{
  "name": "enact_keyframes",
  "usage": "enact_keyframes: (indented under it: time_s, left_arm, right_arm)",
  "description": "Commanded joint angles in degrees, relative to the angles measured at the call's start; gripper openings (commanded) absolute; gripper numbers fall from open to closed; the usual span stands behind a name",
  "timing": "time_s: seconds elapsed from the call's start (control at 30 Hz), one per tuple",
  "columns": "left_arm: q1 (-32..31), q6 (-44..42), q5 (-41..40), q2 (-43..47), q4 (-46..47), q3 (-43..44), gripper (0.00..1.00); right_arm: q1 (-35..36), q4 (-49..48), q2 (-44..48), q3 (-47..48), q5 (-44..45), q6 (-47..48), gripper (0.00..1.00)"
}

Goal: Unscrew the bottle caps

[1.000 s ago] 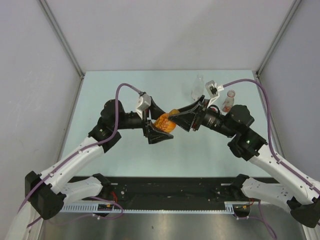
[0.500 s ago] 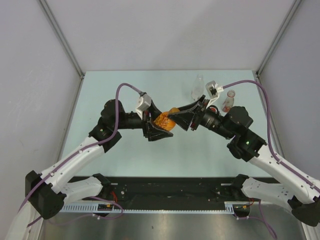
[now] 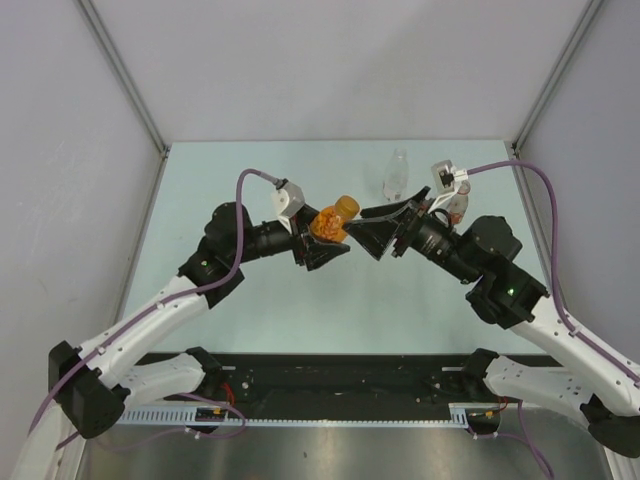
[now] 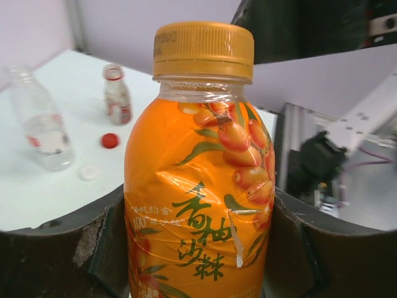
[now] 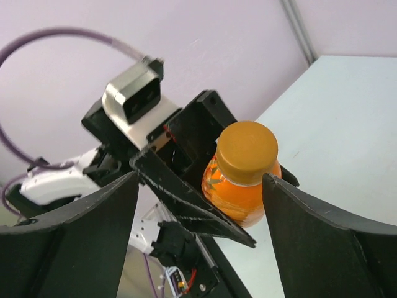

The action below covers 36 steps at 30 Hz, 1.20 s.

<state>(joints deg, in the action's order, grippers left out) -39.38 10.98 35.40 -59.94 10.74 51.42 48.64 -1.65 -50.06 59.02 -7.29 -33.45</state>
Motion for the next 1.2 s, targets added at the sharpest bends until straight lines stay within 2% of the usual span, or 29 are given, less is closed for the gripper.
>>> enact_keyframes:
  time_s: [0.0,0.3,0.63,0.77,0.93,1.17]
  left_arm:
    - [-5.8,-8.0,-17.4,2.4,0.1,-0.2,0.00]
    - [-14.5,-14.9,-38.8,3.4,1.0,-2.2,0.00]
    - [-21.0,-18.5,-53.1,3.3,4.1,-4.1,0.00]
    - [-22.3,-19.7,-56.0,3.5,5.0,-4.7,0.00]
    - [-22.9,-20.1,-56.3,3.6,5.2,-4.9,0.00]
    - [-23.2,-20.4,-55.9,3.5,4.9,-4.9,0.00]
  right_arm:
    - [0.4,1.5,0.4,3.4,9.5,-4.4,0.84]
    - [1.1,6.0,-3.1,5.3,15.0,-7.4,0.83]
    - [1.7,3.8,-5.5,5.3,17.5,-8.3,0.72]
    - [1.9,3.8,-6.1,5.3,17.4,-8.9,0.66]
    - [2.0,3.1,-6.7,5.3,16.9,-8.9,0.65]
    - [2.2,2.6,-7.6,5.3,16.3,-8.8,0.56]
